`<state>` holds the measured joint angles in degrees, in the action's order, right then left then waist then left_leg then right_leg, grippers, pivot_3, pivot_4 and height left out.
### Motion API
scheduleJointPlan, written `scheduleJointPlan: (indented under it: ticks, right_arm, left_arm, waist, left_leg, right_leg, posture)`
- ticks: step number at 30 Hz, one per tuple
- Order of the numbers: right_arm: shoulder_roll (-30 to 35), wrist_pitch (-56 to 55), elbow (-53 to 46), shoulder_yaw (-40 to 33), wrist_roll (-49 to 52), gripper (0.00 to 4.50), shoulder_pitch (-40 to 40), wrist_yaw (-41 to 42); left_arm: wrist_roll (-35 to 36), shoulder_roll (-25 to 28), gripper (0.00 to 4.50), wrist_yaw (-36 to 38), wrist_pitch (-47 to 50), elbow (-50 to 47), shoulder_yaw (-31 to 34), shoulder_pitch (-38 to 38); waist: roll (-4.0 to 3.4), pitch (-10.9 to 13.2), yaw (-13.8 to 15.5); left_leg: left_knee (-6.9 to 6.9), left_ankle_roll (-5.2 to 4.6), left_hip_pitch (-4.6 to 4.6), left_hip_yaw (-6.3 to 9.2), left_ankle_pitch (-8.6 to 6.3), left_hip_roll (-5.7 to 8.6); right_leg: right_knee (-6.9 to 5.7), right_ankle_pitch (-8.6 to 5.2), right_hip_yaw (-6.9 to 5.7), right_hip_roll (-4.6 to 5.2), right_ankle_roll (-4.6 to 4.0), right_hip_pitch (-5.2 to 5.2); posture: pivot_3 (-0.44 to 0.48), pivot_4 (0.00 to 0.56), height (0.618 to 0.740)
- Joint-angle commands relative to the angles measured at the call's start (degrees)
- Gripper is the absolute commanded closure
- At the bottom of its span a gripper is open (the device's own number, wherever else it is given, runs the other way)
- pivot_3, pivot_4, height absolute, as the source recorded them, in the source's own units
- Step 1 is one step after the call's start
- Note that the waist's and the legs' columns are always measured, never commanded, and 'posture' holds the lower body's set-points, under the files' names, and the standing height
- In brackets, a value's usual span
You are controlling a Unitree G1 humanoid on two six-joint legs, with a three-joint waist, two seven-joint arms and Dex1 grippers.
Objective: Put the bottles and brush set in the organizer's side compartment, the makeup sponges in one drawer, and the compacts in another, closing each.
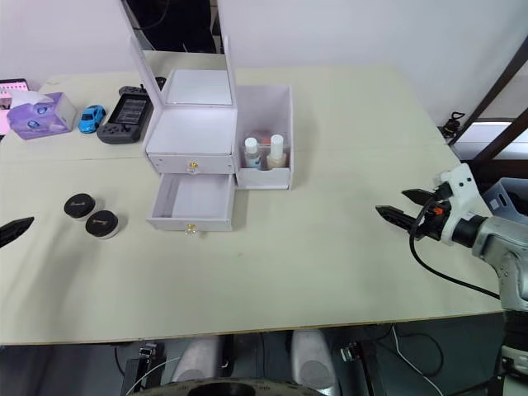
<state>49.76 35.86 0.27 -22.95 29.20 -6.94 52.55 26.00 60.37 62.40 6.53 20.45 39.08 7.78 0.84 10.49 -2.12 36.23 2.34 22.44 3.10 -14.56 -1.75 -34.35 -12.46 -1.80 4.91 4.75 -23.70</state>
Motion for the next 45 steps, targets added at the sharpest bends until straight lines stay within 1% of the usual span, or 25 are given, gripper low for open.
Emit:
scheduleJointPlan:
  ticks: [1,3,6,9,11,14,20,23,26,29,33,37,41,45]
  right_arm:
    - [2.14,-1.74,-1.22,-3.77,0.84,0.00,0.21,0.94]
    - [2.58,-2.41,-1.60,-3.75,0.93,0.00,-0.07,1.52]
    - [2.78,-2.48,-2.10,-3.67,1.40,0.00,-0.80,1.90]
    - [3.22,-1.91,-3.68,-2.49,1.94,0.00,-2.32,2.61]
    - [3.16,0.73,-6.24,-1.01,3.94,0.00,-4.80,2.85]
    - [3.30,3.84,-10.42,3.77,5.36,0.00,-9.53,3.64]
    - [2.66,15.07,-19.52,13.09,13.62,0.00,-24.24,4.89]
    - [2.44,20.14,-21.61,17.46,17.05,0.00,-32.70,5.90]
    - [3.21,23.18,-22.50,19.81,18.97,0.00,-37.18,7.34]
    - [4.48,22.47,-22.69,22.48,17.56,0.00,-40.54,9.60]
    - [5.20,20.60,-21.82,24.03,15.12,0.00,-41.07,10.07]
    - [5.88,19.92,-21.44,24.34,13.66,0.00,-41.94,10.32]
    - [5.75,20.07,-20.84,24.00,13.07,0.00,-43.43,9.53]
    - [6.59,20.30,-21.46,23.60,12.86,0.00,-42.69,9.42]
  left_arm:
    - [-1.01,1.79,0.04,1.84,-2.82,1.42,0.62,-1.43]
    - [-1.50,1.51,0.04,2.25,-3.61,2.13,0.10,-2.38]
    - [-1.79,0.99,0.04,2.38,-3.59,2.15,-0.15,-3.20]
    - [-1.33,-0.22,0.04,1.83,-2.63,-0.11,-0.06,-2.90]
    - [-0.32,-1.52,0.04,1.21,-0.77,-4.00,0.05,-1.98]
    - [1.19,-4.73,0.04,-1.90,3.96,-13.09,-0.35,-0.21]
    - [3.10,-13.33,0.04,-12.70,15.61,-33.44,-4.30,4.66]
    - [2.31,-15.89,0.04,-19.29,23.05,-39.18,-7.01,5.90]
    - [1.04,-16.30,0.04,-23.53,27.55,-40.64,-8.04,5.48]
    - [2.22,-16.02,0.04,-27.51,34.04,-42.72,-8.87,3.10]
    - [1.36,-15.68,0.04,-29.27,36.91,-42.09,-10.03,0.90]
    - [-1.33,-15.20,0.04,-29.83,36.31,-36.85,-13.62,-2.53]
    - [-2.95,-15.18,0.04,-30.18,35.13,-31.36,-16.23,-7.68]
    - [-3.73,-15.53,0.04,-29.06,34.58,-29.37,-18.98,-9.77]
  waist:
    - [-0.08,0.05,0.76]
    - [-0.06,0.04,1.35]
    - [-0.07,0.04,1.46]
    - [-0.07,0.04,1.41]
    - [-0.10,0.06,1.18]
    - [-0.08,0.05,1.05]
    - [-0.06,0.05,1.29]
    - [0.00,0.05,1.51]
    - [0.14,-0.02,1.68]
    - [0.16,-0.03,1.61]
    - [0.20,-0.04,1.45]
    - [0.20,-0.04,1.46]
    - [0.21,-0.04,1.44]
    - [0.23,-0.05,1.42]
  left_leg:
    - [-0.02,0.00,0.00,-0.03,0.00,-0.06]
    - [-0.06,0.00,-0.03,-0.07,0.00,-0.15]
    - [-0.07,0.00,-0.03,-0.10,0.00,-0.19]
    - [-0.06,0.01,-0.03,-0.19,0.00,-0.19]
    - [-0.05,0.01,-0.03,-0.25,0.00,-0.19]
    - [-0.07,0.00,-0.06,-0.37,0.00,-0.22]
    - [-0.06,0.00,-0.06,-0.48,0.00,-0.24]
    - [-0.05,0.00,-0.05,-0.52,0.00,-0.24]
    - [-0.01,0.00,-0.03,-0.52,0.00,-0.22]
    - [0.02,0.00,-0.03,-0.53,0.00,-0.20]
    - [0.04,0.00,-0.04,-0.54,0.00,-0.20]
    - [0.01,0.00,-0.04,-0.56,0.00,-0.20]
    - [0.03,-0.01,-0.04,-0.56,0.00,-0.20]
    - [0.07,0.00,-0.04,-0.60,0.00,-0.20]
  right_leg:
    - [0.00,-0.01,0.02,-0.07,-0.03,-0.03]
    - [0.00,-0.04,0.08,-0.20,-0.08,-0.07]
    - [0.01,-0.08,0.09,-0.22,-0.07,-0.08]
    - [0.05,-0.08,0.17,-0.20,-0.06,-0.06]
    - [0.05,-0.07,0.22,-0.19,-0.07,-0.07]
    - [-0.01,-0.05,0.36,-0.21,-0.09,-0.13]
    - [-0.08,-0.04,0.50,-0.25,-0.09,-0.23]
    - [-0.08,-0.03,0.54,-0.26,-0.09,-0.25]
    - [-0.11,-0.03,0.55,-0.26,-0.09,-0.26]
    - [-0.10,-0.03,0.56,-0.25,-0.10,-0.25]
    - [-0.12,-0.03,0.57,-0.25,-0.09,-0.25]
    - [-0.16,-0.03,0.58,-0.27,-0.09,-0.30]
    - [-0.25,-0.03,0.61,-0.30,-0.09,-0.35]
    - [-0.29,-0.03,0.66,-0.29,-0.10,-0.35]
  posture:
    - [0.000,0.150,0.740]
    - [0.000,0.150,0.740]
    - [0.000,0.150,0.740]
    - [0.000,0.150,0.740]
    - [0.000,0.150,0.740]
    - [0.000,0.150,0.740]
    - [0.000,0.150,0.740]
    - [0.000,0.150,0.740]
    - [0.000,0.150,0.740]
    - [0.000,0.150,0.740]
    - [0.000,0.150,0.740]
    - [0.000,0.150,0.740]
    - [0.000,0.150,0.740]
    - [0.000,0.150,0.740]
